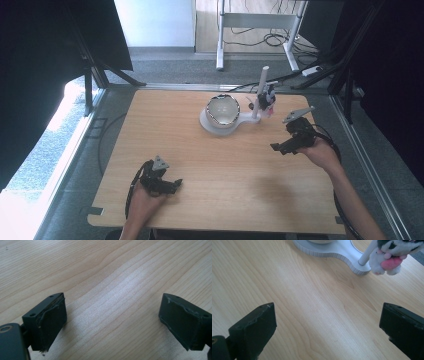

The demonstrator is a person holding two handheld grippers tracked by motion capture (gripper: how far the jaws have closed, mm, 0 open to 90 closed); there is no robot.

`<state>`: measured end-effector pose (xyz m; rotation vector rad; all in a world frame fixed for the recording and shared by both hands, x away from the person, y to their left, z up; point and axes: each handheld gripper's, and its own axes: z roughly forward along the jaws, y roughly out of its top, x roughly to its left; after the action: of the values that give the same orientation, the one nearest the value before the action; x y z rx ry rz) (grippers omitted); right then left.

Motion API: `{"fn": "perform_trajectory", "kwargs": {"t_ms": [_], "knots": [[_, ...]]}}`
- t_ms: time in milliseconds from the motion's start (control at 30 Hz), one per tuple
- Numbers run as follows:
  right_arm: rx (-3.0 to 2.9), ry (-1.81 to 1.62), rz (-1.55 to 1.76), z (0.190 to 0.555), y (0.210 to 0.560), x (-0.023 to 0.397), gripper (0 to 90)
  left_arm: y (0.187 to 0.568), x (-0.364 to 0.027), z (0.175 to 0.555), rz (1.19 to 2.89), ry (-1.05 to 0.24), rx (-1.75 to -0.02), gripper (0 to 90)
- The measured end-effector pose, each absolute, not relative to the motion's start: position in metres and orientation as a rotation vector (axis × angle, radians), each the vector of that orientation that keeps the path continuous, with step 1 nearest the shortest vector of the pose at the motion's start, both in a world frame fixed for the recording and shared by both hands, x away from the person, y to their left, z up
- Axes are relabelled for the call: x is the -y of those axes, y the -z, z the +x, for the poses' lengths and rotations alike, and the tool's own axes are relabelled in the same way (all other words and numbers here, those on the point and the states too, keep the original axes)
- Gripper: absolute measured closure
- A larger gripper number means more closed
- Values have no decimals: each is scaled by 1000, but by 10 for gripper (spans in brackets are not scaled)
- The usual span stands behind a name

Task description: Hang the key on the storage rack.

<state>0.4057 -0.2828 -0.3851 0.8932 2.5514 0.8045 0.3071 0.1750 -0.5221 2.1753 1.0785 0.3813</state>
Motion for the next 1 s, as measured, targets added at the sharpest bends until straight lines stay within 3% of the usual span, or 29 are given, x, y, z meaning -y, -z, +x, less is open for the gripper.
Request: {"fn": "perform_trajectory", "kwargs": {"t_ms": [400, 1000], "knots": [[-2560, -805, 854, 376, 382, 286, 5, 522, -175, 307, 2176, -383, -1076, 77], [-2572, -867, 767, 334, 403, 269, 3, 522, -175, 307, 2177, -381, -1076, 77]]}}
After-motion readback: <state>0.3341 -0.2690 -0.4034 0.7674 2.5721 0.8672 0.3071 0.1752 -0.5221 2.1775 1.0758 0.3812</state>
